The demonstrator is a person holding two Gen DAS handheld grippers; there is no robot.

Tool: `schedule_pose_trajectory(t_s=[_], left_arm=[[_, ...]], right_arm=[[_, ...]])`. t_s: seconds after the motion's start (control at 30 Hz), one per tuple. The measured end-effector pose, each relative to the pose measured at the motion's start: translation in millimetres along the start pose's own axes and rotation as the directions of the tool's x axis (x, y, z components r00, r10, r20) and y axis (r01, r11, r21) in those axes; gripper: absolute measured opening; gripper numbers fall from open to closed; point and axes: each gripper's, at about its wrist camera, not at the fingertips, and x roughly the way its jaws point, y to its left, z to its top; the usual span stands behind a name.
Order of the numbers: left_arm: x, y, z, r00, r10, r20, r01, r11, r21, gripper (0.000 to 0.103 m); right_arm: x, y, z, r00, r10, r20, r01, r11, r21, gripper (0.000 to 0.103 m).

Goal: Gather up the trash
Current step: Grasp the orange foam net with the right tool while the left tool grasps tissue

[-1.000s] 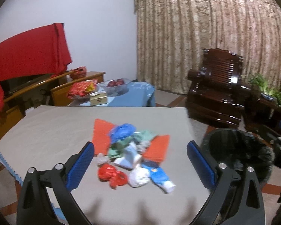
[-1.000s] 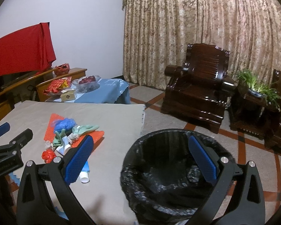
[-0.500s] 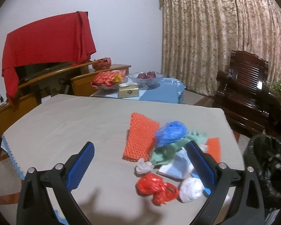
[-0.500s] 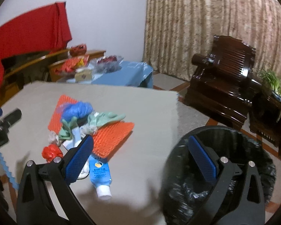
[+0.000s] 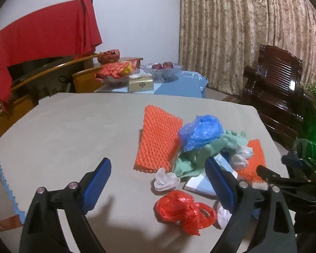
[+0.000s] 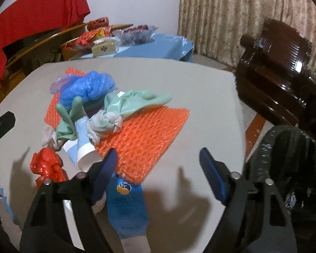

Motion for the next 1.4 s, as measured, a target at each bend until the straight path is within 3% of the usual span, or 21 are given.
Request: schedule_pose_trajectory(t_s=[0.1,0.17,0.2,0.23,0.27,0.53,0.6,0.63,0.67,0.73,0.9,1.0,1.07,1.1,1.13,1.4], left_arm=[[6.8,-4.4,-1.3,1.000,-0.016,-0.016,0.017,1.000,0.012,0.088],[11.0,-7.9,-1.4,0.999,-0.033,-0.022,0.034,0.999,0.015,0.088],[12.3,-11.2,-1.0,0.999,-0.043,-0.025,0.043,0.999,0.020,0.088],[13.3,-14.9,-0.5,0.998,-0.051,-0.027,0.052,0.998,0.029,0.088],[13.6,-18.5,0.0,0.998,-0.057,-0.027,0.058,0.998,0.037,0.088],[16.7,-49.7,10.3,0.992,-0.125,-0.016,0.126,0.989,0.075,0.080],[18.7,-54.6,10.6,0.991,-0.133,-0.015,0.134,0.988,0.080,0.080],[19.5,-55.2,11.1,0.991,-0.134,-0.017,0.135,0.988,0.075,0.080],[20.3,-55.8,11.5,0.991,-0.133,-0.018,0.134,0.989,0.069,0.080],[21.8,-54.7,11.7,0.993,-0.118,-0.017,0.119,0.991,0.069,0.080],[27.4,-47.3,7.8,0.996,-0.085,-0.030,0.087,0.994,0.071,0.080],[28.6,-44.2,6.6,0.996,-0.080,-0.032,0.082,0.995,0.065,0.080],[28.9,-43.3,7.6,0.996,-0.082,-0.028,0.084,0.994,0.065,0.080],[28.8,-42.9,7.6,0.996,-0.083,-0.028,0.085,0.994,0.064,0.080],[28.9,-43.0,8.4,0.996,-0.086,-0.027,0.087,0.994,0.065,0.080],[28.3,-58.5,10.5,0.991,-0.133,-0.028,0.134,0.988,0.077,0.080]], right_arm=[[9.8,-0.6,2.0,0.997,0.067,-0.046,-0.067,0.998,0.004,0.049],[13.7,-0.7,2.1,0.990,0.121,-0.073,-0.120,0.993,0.011,0.028],[15.4,-0.8,2.4,0.985,0.148,-0.084,-0.147,0.989,0.016,0.022],[14.5,-0.8,2.1,0.984,0.156,-0.087,-0.155,0.988,0.017,0.008],[13.4,-0.7,2.8,0.983,0.160,-0.086,-0.159,0.987,0.014,0.002],[-12.4,-24.1,16.4,0.990,0.139,-0.010,-0.139,0.990,0.002,0.000],[-8.5,-31.6,17.4,0.990,0.137,-0.026,-0.136,0.990,0.026,0.006],[-6.4,-33.6,16.7,0.989,0.140,-0.035,-0.139,0.990,0.038,0.015],[-4.0,-34.9,15.4,0.988,0.147,-0.043,-0.145,0.988,0.044,0.034],[-0.3,-34.0,11.8,0.989,0.137,-0.054,-0.134,0.990,0.050,0.054],[15.9,-24.4,5.7,0.983,0.161,-0.090,-0.157,0.986,0.055,0.067],[26.7,-18.5,3.8,0.974,0.192,-0.119,-0.185,0.981,0.066,0.060],[31.3,-16.4,4.2,0.957,0.255,-0.138,-0.248,0.966,0.070,0.028],[30.6,-16.9,5.1,0.956,0.262,-0.136,-0.254,0.965,0.069,0.025],[28.2,-17.4,6.3,0.958,0.256,-0.125,-0.250,0.966,0.064,0.011],[-6.6,-40.7,19.7,0.976,0.214,-0.041,-0.212,0.976,0.050,0.007]])
